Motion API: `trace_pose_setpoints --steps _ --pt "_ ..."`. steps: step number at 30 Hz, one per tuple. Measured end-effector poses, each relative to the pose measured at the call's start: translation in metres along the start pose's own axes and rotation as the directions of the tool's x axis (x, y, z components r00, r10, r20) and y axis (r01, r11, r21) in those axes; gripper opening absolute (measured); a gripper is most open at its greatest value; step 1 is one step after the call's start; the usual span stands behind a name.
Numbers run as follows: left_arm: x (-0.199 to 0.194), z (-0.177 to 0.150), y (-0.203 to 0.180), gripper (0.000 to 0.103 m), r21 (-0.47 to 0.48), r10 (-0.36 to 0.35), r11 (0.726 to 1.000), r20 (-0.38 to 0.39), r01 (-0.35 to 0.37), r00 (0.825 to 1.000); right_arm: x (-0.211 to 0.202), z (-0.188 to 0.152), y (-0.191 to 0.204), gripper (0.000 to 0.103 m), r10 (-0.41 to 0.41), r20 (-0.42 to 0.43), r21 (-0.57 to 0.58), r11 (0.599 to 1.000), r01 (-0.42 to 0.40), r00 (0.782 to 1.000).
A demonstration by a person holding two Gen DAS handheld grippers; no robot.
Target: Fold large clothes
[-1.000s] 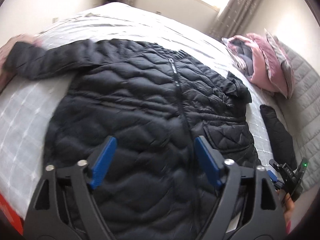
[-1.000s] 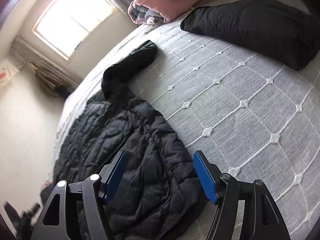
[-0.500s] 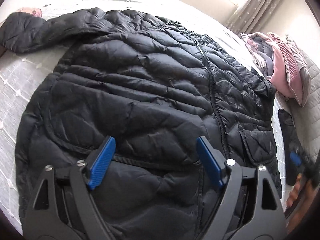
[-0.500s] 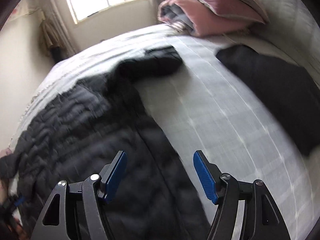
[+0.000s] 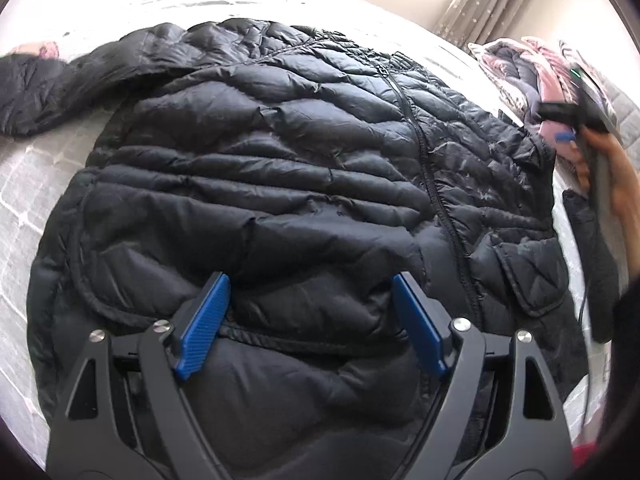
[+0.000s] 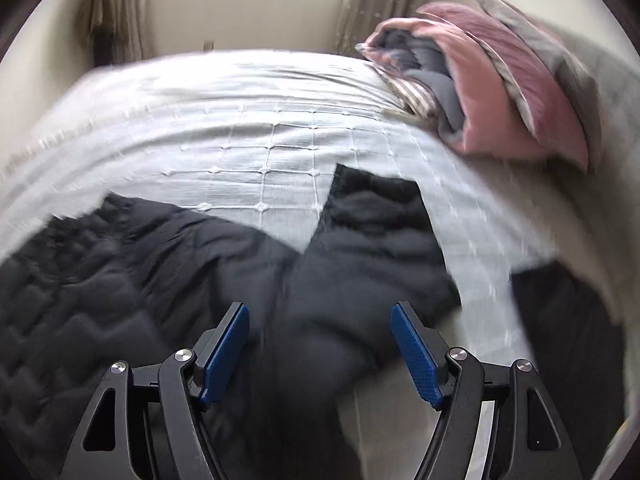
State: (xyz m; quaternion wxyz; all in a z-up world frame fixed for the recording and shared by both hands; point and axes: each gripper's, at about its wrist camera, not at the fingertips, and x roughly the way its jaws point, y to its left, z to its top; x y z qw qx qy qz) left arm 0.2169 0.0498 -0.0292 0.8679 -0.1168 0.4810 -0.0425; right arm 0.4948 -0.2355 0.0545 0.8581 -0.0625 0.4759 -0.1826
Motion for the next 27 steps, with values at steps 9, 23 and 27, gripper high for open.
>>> trace_pose_setpoints --steps 9,23,27 --pt "0.005 0.001 0.001 0.083 0.026 0.010 1.000 0.010 -0.010 1.000 0.064 -0.015 -0.023 0.009 -0.096 -0.148 0.011 0.995 0.099 0.984" --pt "0.011 0.007 0.007 0.083 0.030 0.020 0.999 0.003 -0.020 1.000 0.024 -0.236 -0.239 0.030 0.281 -0.018 0.697 0.692 -0.189 0.960" --pt "0.012 0.010 0.004 0.083 0.035 0.030 0.999 0.003 -0.030 1.000 0.001 -0.220 -0.250 0.075 0.049 -0.030 0.571 0.821 -0.023 0.998"
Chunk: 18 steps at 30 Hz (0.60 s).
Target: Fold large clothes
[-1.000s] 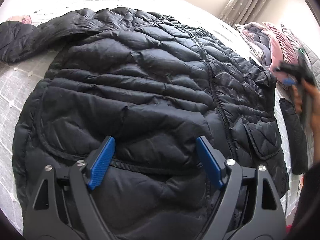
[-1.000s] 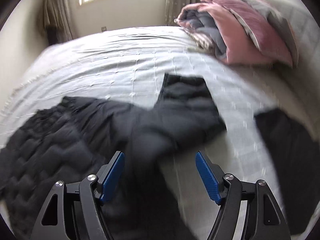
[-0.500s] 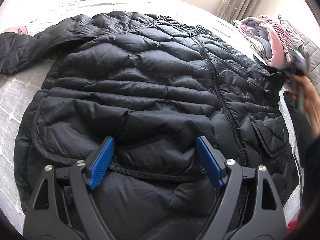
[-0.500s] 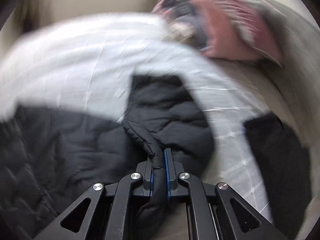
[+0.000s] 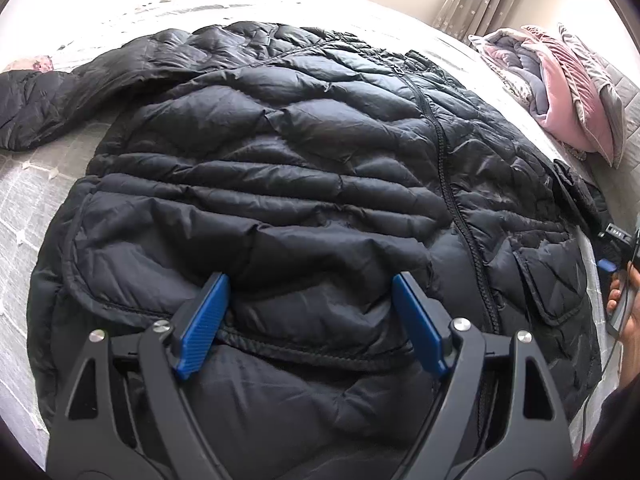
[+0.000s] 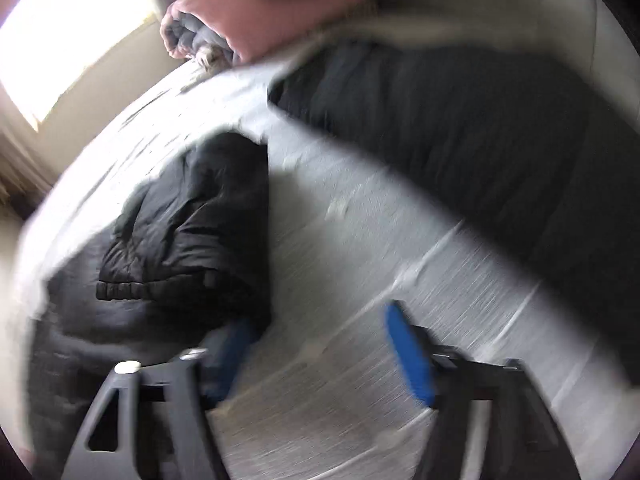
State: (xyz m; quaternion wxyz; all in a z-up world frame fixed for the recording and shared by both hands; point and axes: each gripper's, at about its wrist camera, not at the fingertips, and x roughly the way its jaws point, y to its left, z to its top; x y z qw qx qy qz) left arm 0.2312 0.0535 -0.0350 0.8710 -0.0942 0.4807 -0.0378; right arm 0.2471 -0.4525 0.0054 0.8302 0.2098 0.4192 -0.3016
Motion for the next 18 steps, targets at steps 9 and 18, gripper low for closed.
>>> trace_pose_setpoints --steps 9,18 --pt "0.001 0.001 -0.004 0.083 0.007 -0.005 1.000 0.007 0.005 1.000 0.009 0.007 0.111 0.050 -0.204 0.296 -0.557 0.757 0.342 0.933" --pt "0.002 0.002 -0.002 0.083 0.007 -0.018 1.000 0.004 0.018 1.000 -0.024 0.103 -0.026 0.009 0.131 0.275 0.163 0.970 -0.180 0.952"
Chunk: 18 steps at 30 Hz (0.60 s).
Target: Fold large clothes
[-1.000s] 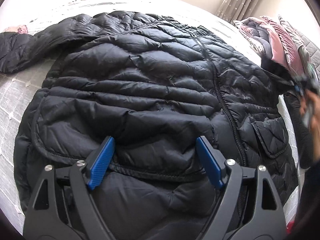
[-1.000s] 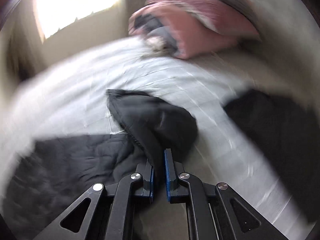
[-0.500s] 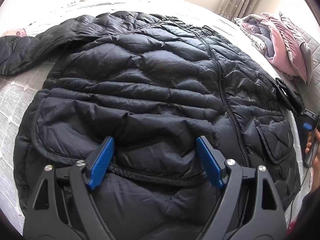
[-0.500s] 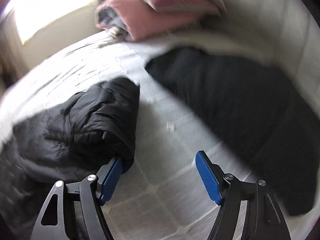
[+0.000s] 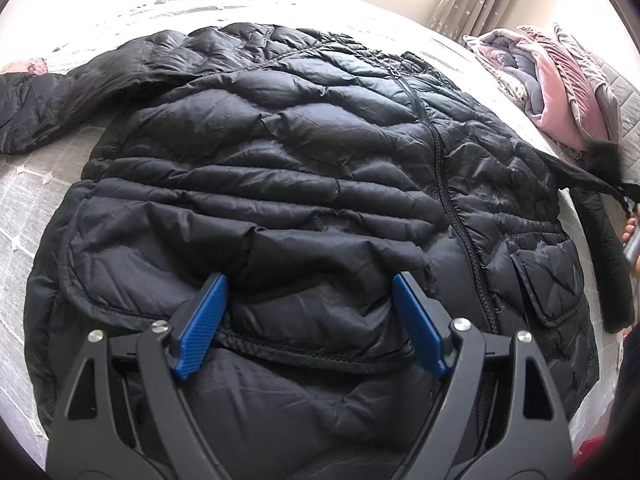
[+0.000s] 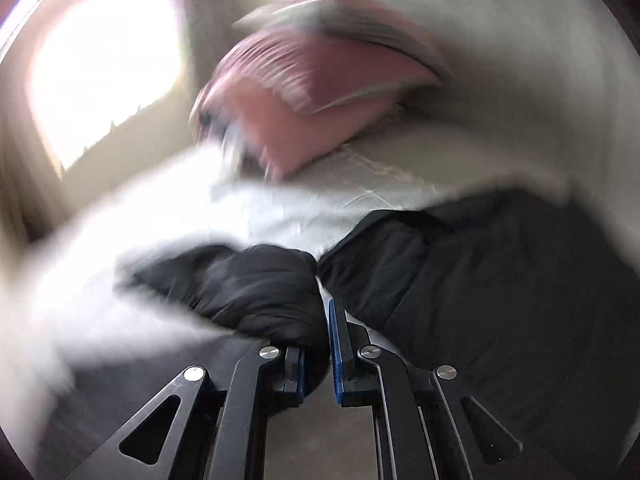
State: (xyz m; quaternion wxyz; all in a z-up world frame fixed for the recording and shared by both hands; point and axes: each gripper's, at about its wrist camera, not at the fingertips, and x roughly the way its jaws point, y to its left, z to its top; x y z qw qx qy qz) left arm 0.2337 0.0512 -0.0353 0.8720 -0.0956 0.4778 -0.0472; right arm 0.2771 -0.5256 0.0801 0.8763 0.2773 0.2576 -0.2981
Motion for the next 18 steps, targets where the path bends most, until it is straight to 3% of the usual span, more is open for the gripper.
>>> trace_pose_setpoints --steps 2,3,5,11,14,15,16,18 --pt "0.000 -0.001 0.001 0.083 0.005 0.003 1.000 0.001 -0.003 1.000 0.009 -0.001 -0.025 0.011 -0.010 -0.053 0.076 0.997 0.014 0.999" --pt "-0.001 -0.001 0.001 0.083 0.008 0.005 1.000 0.003 -0.005 1.000 0.017 -0.006 -0.032 0.013 -0.079 -0.091 0.032 0.996 0.083 0.993" --pt "-0.001 -0.001 0.002 0.083 0.006 0.004 1.000 0.003 -0.004 1.000 0.026 -0.015 -0.042 0.013 -0.111 -0.118 -0.006 0.994 0.111 0.987" --pt "-0.004 0.000 0.005 0.083 -0.010 -0.020 1.000 -0.005 0.020 1.000 0.019 -0.027 -0.076 0.015 0.010 -0.171 0.135 0.991 0.013 0.985" --pt "-0.008 0.001 0.009 0.083 -0.036 -0.053 0.998 -0.005 0.053 0.999 0.011 -0.033 -0.077 0.023 0.094 -0.159 0.213 0.975 -0.059 0.983" --pt "-0.009 0.001 0.009 0.083 -0.034 -0.057 0.998 -0.004 0.057 0.998 0.012 -0.033 -0.077 0.037 0.112 -0.167 0.223 0.972 -0.073 0.980" --pt "-0.010 0.000 0.006 0.083 -0.029 -0.054 0.998 -0.004 0.054 0.999 0.014 -0.034 -0.075 0.059 0.112 -0.192 0.222 0.973 -0.068 0.975" --pt "-0.011 -0.003 0.000 0.083 0.001 -0.050 0.999 -0.003 0.050 0.999 0.012 -0.038 -0.071 0.064 0.074 -0.202 0.200 0.979 -0.033 0.977"
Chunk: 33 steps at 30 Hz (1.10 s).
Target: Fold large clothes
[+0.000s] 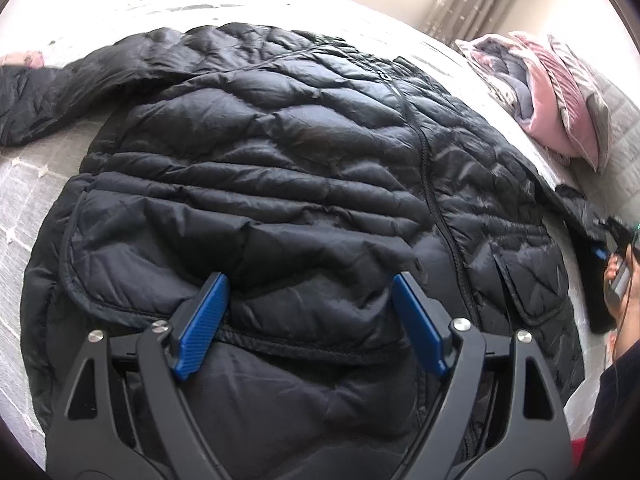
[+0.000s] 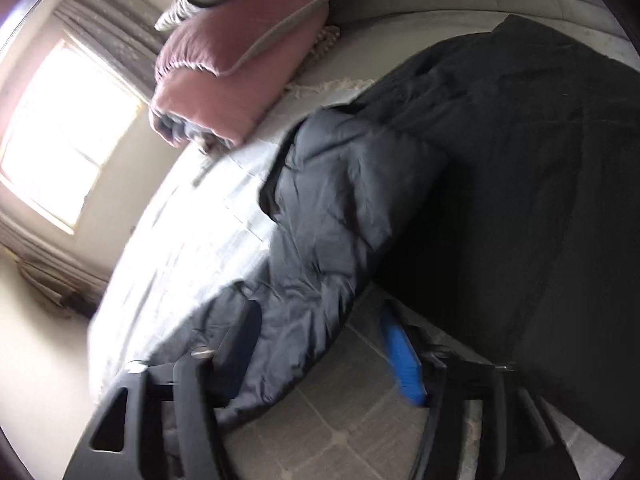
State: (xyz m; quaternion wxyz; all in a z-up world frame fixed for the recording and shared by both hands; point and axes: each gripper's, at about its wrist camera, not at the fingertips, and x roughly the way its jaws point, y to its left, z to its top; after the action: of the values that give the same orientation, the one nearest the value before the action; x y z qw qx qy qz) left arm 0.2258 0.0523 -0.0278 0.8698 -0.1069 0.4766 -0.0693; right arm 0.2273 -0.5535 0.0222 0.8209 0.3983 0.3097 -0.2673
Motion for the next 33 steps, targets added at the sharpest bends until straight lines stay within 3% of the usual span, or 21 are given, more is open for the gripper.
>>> trace_pose_setpoints --steps 2,4,6,9,12,14,17,19,22,23,26,29,33 --pt "-0.002 0.000 -0.006 0.083 0.040 0.010 0.999 0.003 -0.010 1.000 -0.001 -0.010 0.001 0.064 -0.016 -0.011 -0.009 1.000 0.016 1.000" --pt "-0.009 0.004 -0.002 0.083 0.033 0.014 0.999 0.024 -0.014 1.000 -0.002 -0.035 0.007 0.064 0.039 -0.100 -0.054 0.998 -0.044 0.994" --pt "-0.017 0.008 0.009 0.083 0.000 0.007 1.000 0.044 -0.007 0.999 -0.005 -0.073 0.010 0.064 0.091 -0.211 -0.148 0.981 -0.124 0.973" --pt "-0.026 0.015 0.033 0.083 -0.050 0.043 0.998 0.057 -0.040 0.997 -0.003 -0.133 0.019 0.064 0.050 -0.357 -0.302 0.939 -0.166 0.933" --pt "-0.036 0.021 0.074 0.083 -0.136 0.168 0.978 0.076 -0.157 0.983 -0.013 -0.181 0.055 0.065 -0.038 -0.348 -0.531 0.831 -0.164 0.937" --pt "-0.041 0.023 0.103 0.083 -0.218 0.210 0.957 0.061 -0.193 0.976 -0.018 -0.198 0.074 0.065 0.000 -0.397 -0.560 0.792 -0.242 0.918" --pt "-0.044 0.017 0.142 0.083 -0.327 0.238 0.920 0.033 -0.215 0.971 -0.019 -0.221 0.088 0.060 -0.060 -0.417 -0.612 0.756 -0.232 0.907" --pt "-0.039 0.012 0.160 0.083 -0.383 0.233 0.898 -0.007 -0.218 0.973 -0.016 -0.232 0.089 0.042 -0.097 -0.402 -0.650 0.730 -0.209 0.910" --pt "-0.022 0.006 0.168 0.065 -0.443 0.083 0.891 -0.048 -0.096 0.995 -0.023 -0.233 0.086 0.014 -0.094 -0.394 -0.641 0.741 -0.200 0.914" --pt "-0.017 0.004 0.164 0.062 -0.439 0.059 0.895 -0.060 -0.080 0.996 -0.027 -0.235 0.085 0.012 -0.094 -0.384 -0.641 0.743 -0.192 0.918" --pt "-0.015 0.006 0.146 0.043 -0.342 0.097 0.933 -0.054 -0.109 0.994 -0.040 -0.247 0.085 0.009 -0.139 -0.334 -0.657 0.743 -0.124 0.932" --pt "-0.010 0.004 0.139 0.037 -0.309 0.068 0.947 -0.066 -0.086 0.995 -0.047 -0.254 0.086 0.009 -0.193 -0.274 -0.659 0.751 -0.038 0.942" --pt "-0.012 0.006 0.141 0.033 -0.294 0.060 0.953 -0.071 -0.079 0.996 -0.060 -0.258 0.070 0.009 -0.200 -0.280 -0.588 0.809 -0.003 0.939"
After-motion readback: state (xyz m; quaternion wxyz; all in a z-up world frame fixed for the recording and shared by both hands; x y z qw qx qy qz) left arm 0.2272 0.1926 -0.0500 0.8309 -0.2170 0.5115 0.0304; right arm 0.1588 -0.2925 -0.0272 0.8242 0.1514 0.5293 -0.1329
